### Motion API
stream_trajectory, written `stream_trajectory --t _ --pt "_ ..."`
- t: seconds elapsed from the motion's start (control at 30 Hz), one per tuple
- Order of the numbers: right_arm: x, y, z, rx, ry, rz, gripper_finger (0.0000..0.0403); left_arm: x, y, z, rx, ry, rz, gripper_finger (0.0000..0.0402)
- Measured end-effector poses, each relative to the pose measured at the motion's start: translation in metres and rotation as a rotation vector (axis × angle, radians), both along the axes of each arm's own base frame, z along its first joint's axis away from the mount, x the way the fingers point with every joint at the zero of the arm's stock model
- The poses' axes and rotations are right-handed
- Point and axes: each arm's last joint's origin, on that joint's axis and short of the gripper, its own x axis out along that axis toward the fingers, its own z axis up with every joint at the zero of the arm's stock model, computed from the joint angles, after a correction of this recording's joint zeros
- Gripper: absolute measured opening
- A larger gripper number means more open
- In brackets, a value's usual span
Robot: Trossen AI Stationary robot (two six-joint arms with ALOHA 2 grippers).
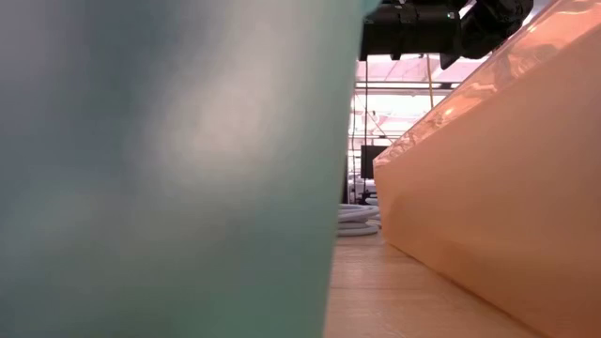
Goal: Pick & Place USB Port
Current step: Put the pink charger cable into the green bin
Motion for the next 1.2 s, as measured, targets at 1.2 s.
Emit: stream_trajectory --t 1.2 --pt "0.000 0.000 0.001 0.000 -0.007 0.000 0.0000 0.005 -0.020 -0.007 -0.151 -0.034 -0.164 0.0001"
